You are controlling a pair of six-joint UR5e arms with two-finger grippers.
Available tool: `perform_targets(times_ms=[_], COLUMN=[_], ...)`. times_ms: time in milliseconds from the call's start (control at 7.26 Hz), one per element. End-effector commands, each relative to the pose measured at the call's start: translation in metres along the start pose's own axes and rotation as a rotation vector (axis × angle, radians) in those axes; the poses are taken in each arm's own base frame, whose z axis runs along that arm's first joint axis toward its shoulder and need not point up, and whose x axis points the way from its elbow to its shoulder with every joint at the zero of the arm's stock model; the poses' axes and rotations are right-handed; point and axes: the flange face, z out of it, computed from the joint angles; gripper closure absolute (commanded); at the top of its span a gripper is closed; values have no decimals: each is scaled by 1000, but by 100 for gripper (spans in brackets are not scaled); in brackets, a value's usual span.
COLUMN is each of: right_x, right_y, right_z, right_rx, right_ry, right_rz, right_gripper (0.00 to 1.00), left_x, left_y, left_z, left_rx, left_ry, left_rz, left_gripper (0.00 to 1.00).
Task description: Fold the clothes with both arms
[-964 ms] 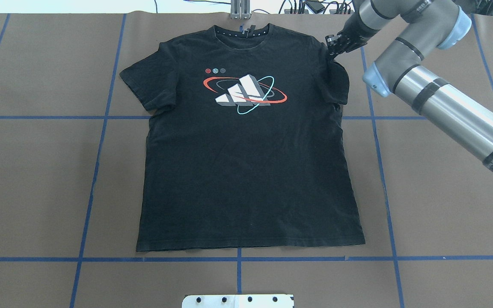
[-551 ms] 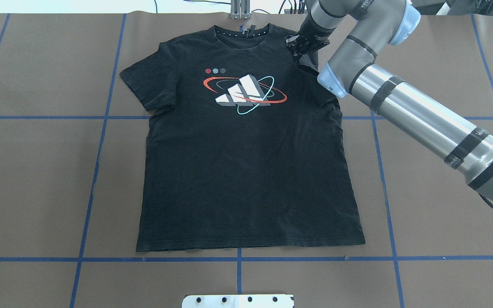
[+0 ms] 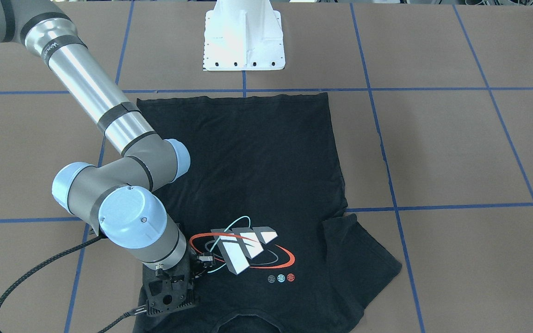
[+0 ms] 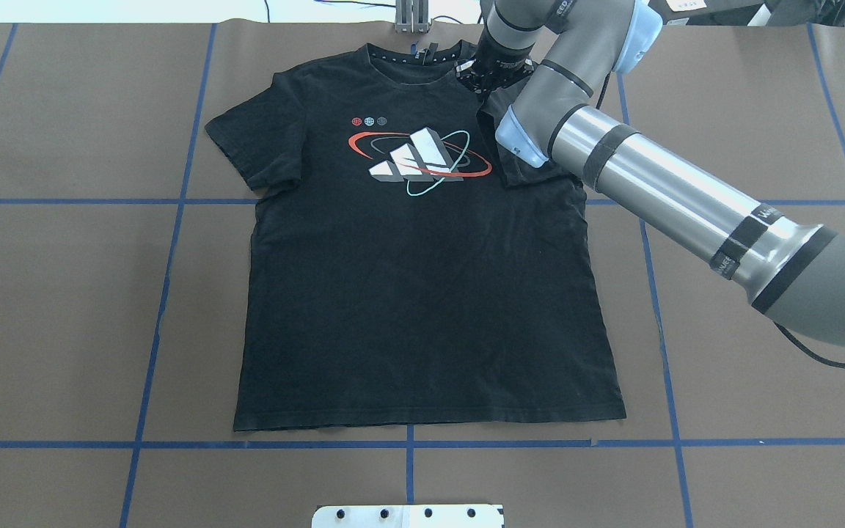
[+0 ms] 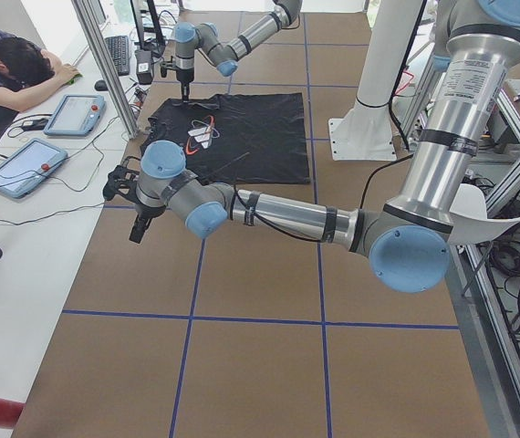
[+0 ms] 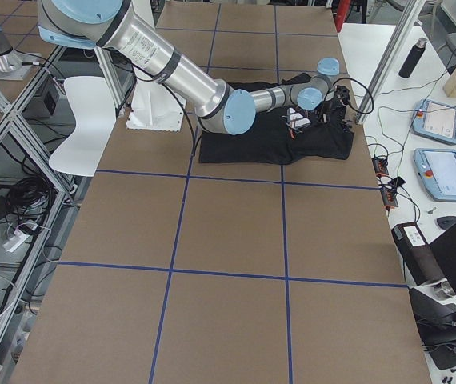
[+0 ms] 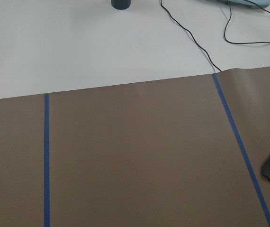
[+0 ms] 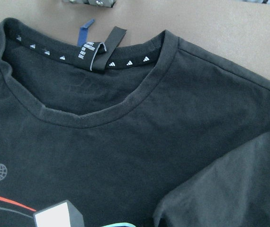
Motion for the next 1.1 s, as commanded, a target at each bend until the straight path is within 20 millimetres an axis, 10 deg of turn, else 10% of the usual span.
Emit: perform_targets(times_ms=[0, 138, 551, 964], right_x=[-3, -2, 6, 53], right_y=[-1, 0, -20, -2], right_z=[2, 3, -32, -74], right_rx=[6, 7, -9, 2], right_ry=[10, 11, -55, -146], right_rz=[0, 3, 84, 156], right_gripper=[100, 1, 0, 0], left_x=[1, 1, 36, 191], left_y=[-1, -1, -2, -5], left_z=[0, 0, 20, 121], left_rx=[0, 1, -3, -4], left_ry=[1, 0, 44, 235], left_rz=[-3, -5, -11, -193], left_gripper=[1, 1, 1, 1])
